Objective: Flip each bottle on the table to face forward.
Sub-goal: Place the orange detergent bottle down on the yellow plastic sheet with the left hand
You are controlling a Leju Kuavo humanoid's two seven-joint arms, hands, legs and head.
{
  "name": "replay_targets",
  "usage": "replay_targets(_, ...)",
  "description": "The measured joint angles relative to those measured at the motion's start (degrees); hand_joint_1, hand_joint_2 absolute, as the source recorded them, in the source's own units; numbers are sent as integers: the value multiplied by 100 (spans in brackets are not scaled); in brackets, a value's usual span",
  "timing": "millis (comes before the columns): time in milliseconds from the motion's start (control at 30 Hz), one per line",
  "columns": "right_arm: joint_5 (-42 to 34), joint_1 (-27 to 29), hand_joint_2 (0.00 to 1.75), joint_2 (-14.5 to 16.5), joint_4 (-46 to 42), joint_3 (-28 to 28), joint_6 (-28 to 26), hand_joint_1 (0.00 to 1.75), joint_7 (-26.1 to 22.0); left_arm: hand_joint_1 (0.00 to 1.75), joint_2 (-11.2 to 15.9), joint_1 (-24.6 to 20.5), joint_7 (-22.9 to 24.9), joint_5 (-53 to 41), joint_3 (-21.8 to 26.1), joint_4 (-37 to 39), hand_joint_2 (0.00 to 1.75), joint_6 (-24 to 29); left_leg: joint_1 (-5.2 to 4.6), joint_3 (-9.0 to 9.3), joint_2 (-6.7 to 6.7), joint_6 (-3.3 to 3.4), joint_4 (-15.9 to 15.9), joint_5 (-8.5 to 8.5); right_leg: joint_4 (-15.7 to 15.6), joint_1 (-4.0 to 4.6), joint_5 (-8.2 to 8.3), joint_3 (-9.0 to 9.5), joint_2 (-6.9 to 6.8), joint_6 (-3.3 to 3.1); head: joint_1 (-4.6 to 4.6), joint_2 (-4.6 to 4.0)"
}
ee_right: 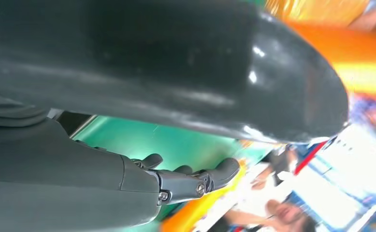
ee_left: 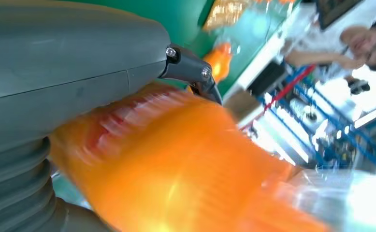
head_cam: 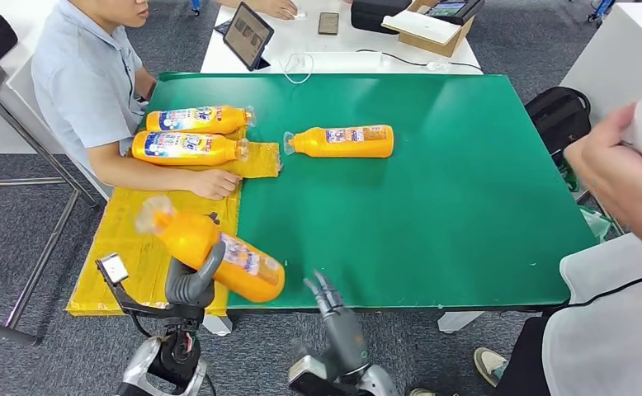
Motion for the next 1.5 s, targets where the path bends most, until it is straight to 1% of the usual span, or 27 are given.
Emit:
replay_targets(33,-24,12,0,-32,-52,-101,0,0,0,175,-7,9,-34,-76,32,0,175,24,0,0,0,0,0,0,0,0,0,0,0,0,1,0)
replay_targets(67,-28,26,0,-61,-109,-195,0,0,0,175,-15,16,-163,-284,57,0,175,196,0,0,0,0,0,0,0,0,1,0,0,1,1,0)
replay_targets(133,11,70,0,-114,-246,-348,1,0,0,175,-35,11,-676,-1103,90,-3,175,976,-1,1,1,0,0,0,0,0,1,0,1,1,-1,0)
replay_targets(167,35,99,0,-134,-314,-407,1,0,0,163,-39,0,-928,-1521,104,-6,175,1364,-1,1,0,0,1,0,0,0,1,0,0,1,-1,0)
replay_targets(200,55,124,0,-153,-377,-457,2,0,0,157,-40,-13,-1109,-1844,119,-9,175,1657,0,1,-4,0,1,0,0,0,1,0,-3,1,-1,0)
replay_targets(267,71,151,0,-179,-470,-533,2,0,0,157,-40,-39,-1254,-2164,145,-13,175,1936,1,1,-9,0,1,0,0,1,0,1,-6,1,-1,0)
replay_targets(300,70,161,0,-190,-511,-560,3,0,0,168,-40,-53,-1300,-2328,148,-12,175,2095,1,0,-9,0,0,0,0,2,0,1,-6,1,-1,0)
replay_targets(333,62,174,0,-199,-554,-581,11,0,0,175,-40,-75,-1356,-2551,151,-4,175,2312,2,0,-7,0,0,0,1,2,0,1,-5,1,0,0)
replay_targets(400,20,208,0,-222,-656,-606,56,0,0,175,-34,-167,-1423,-2975,181,46,175,2693,2,1,-4,0,0,0,1,2,0,1,-3,1,0,0)
replay_targets(433,-22,224,0,-233,-711,-615,101,0,0,175,-28,-233,-1383,-3029,216,90,175,2722,2,1,-4,0,0,1,1,2,0,1,-3,1,0,0)
replay_targets(467,-74,235,0,-240,-764,-628,152,0,0,175,-21,-307,-1288,-2948,263,142,175,2618,2,2,-5,0,0,1,0,2,0,3,-4,1,0,0)
replay_targets(567,-196,245,0,-245,-894,-696,301,0,0,175,-23,-503,-996,-2415,424,319,175,2043,2,6,-9,0,0,3,1,1,0,11,-7,1,-1,0)
replay_targets(633,-218,247,0,-247,-959,-738,372,0,0,175,-60,-560,-961,-2170,493,397,175,1804,1,11,-7,1,0,3,1,1,1,15,-6,1,0,0)
replay_targets(700,-223,256,0,-249,-1010,-770,413,0,0,175,-106,-568,-991,-2110,517,418,175,1781,0,12,-5,1,0,3,1,0,1,16,-5,1,1,0)
replay_targets(767,-223,272,0,-250,-1053,-798,435,0,0,175,-132,-571,-1096,-2280,516,407,175,1995,-1,11,-5,1,1,3,0,-1,1,16,-5,1,1,0)
replay_targets(833,-232,291,0,-251,-1101,-825,441,0,0,175,-134,-595,-1236,-2644,515,389,175,2375,-2,11,-5,1,1,3,0,-1,1,15,-5,1,1,0)
replay_targets(967,-256,314,0,-258,-1210,-850,442,0,0,175,-98,-689,-1626,-3842,515,384,175,3494,0,11,-5,1,1,2,1,1,1,11,-3,1,-1,0)
replay_targets(1033,-256,318,0,-260,-1250,-851,442,0,0,175,-76,-732,-1766,-4366,529,384,175,3790,1,11,-5,0,0,2,1,2,1,11,-3,1,-1,0)
replay_targets(1133,-254,323,0,-261,-1281,-852,442,0,0,175,-79,-736,-1876,-4993,567,356,175,3869,3,10,-5,0,0,3,2,2,1,12,-4,1,-1,0)
replay_targets(1267,-255,343,0,-267,-1310,-854,444,0,0,175,-211,-689,-2019,-5822,695,182,175,3893,0,6,-4,0,0,3,1,-1,1,11,-4,1,0,0)
replay_targets(1367,-258,344,0,-270,-1317,-854,449,0,0,175,-292,-653,-2042,-6176,767,65,175,3893,-2,5,-4,1,1,2,1,-1,1,11,-4,1,1,0)
replay_targets(1433,-261,345,0,-274,-1322,-854,459,0,0,175,-332,-639,-2013,-6356,808,22,175,3893,-2,5,-4,1,1,2,0,-1,1,9,-4,1,1,0)
replay_targets(1500,-260,345,0,-276,-1330,-856,487,0,0,175,-358,-647,-1753,-6837,838,38,175,3893,-2,5,-4,1,1,2,0,-1,1,8,-4,1,-1,0)
